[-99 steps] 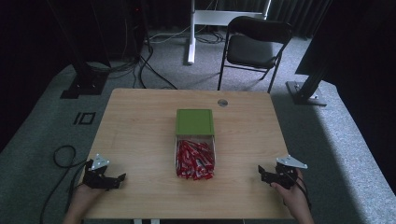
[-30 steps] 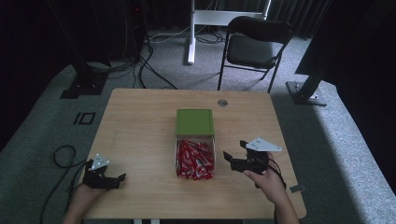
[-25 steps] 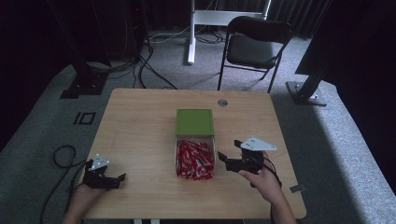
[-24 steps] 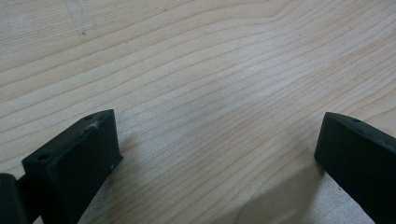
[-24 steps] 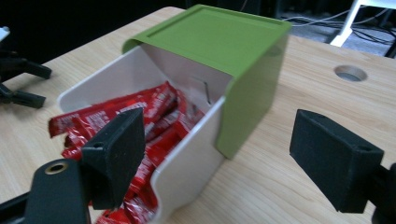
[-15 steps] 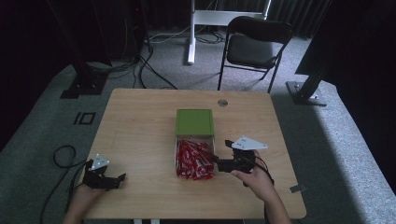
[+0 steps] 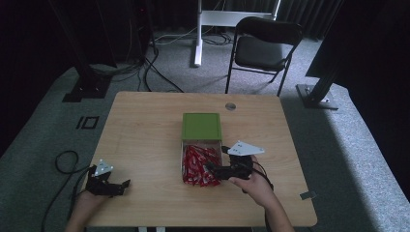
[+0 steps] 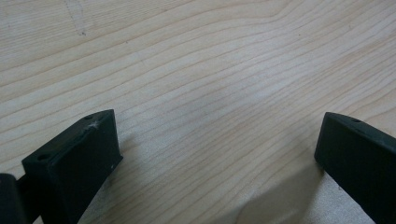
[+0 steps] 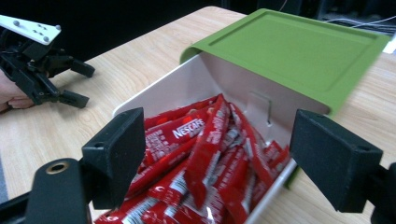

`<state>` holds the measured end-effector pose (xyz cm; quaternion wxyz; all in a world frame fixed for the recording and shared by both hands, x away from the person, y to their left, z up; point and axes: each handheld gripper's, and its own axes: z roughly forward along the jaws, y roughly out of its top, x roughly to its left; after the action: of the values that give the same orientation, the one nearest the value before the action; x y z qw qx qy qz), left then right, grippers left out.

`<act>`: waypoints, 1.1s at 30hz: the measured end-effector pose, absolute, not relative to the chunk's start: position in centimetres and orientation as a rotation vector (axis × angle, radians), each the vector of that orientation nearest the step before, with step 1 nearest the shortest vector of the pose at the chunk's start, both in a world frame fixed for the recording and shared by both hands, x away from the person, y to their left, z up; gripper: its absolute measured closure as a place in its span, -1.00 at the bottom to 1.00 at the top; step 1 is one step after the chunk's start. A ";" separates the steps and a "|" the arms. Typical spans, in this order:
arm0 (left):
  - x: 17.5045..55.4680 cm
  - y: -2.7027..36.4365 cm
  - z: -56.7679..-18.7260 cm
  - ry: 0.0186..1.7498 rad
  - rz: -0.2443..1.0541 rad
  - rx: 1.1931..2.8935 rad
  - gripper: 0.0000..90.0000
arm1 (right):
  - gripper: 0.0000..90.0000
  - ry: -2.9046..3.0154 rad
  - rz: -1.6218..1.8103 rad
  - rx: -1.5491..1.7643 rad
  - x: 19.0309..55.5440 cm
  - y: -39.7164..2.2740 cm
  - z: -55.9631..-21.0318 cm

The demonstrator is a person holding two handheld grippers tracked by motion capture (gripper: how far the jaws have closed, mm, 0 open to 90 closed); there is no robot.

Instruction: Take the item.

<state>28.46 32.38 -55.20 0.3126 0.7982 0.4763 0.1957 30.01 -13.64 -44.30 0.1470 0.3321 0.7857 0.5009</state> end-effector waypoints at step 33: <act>28.5 32.4 -55.2 1.255 0.517 2.105 -0.98 | 0.30 2.334 1.248 0.919 30.2 -10.1 -47.3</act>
<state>28.46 32.38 -55.21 0.3131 0.7981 0.4760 0.1960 30.21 -10.09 -47.34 0.1690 0.3233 0.8211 0.4390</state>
